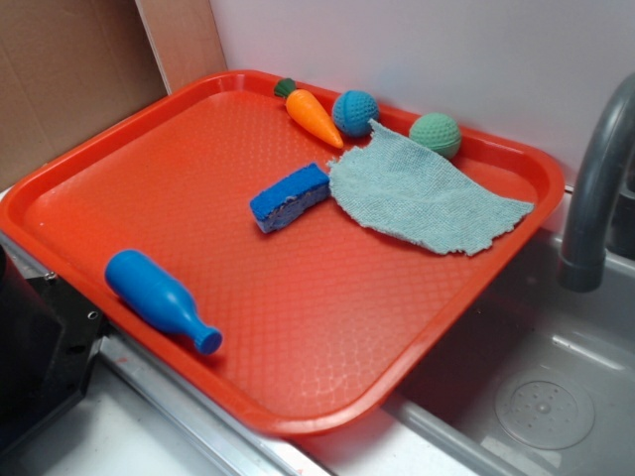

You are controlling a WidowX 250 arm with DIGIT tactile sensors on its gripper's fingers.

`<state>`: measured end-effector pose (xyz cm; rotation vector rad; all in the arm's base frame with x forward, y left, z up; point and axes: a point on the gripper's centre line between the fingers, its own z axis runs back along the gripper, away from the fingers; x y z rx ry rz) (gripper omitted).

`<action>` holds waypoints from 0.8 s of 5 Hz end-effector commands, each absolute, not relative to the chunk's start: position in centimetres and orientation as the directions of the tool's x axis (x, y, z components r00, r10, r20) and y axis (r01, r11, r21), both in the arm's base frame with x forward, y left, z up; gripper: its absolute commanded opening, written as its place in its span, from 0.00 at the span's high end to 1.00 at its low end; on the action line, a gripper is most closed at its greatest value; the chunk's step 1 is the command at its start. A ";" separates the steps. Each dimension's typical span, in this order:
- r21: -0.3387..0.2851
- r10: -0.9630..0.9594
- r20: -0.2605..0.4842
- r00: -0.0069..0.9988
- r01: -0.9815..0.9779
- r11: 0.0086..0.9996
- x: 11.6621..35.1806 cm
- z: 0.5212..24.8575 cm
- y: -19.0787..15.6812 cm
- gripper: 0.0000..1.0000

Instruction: Grab the blue bottle.

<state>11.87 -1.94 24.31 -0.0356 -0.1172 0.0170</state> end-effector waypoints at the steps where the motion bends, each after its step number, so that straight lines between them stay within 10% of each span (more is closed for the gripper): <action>1: -0.037 0.019 0.117 0.993 -0.015 0.999 11.9 24.3 -1.9 0.00; 2: 0.055 0.255 0.051 0.966 -0.258 0.965 11.7 19.3 -0.2 0.00; 4: 0.001 0.688 0.071 0.722 -0.690 0.724 11.7 13.5 -2.5 0.00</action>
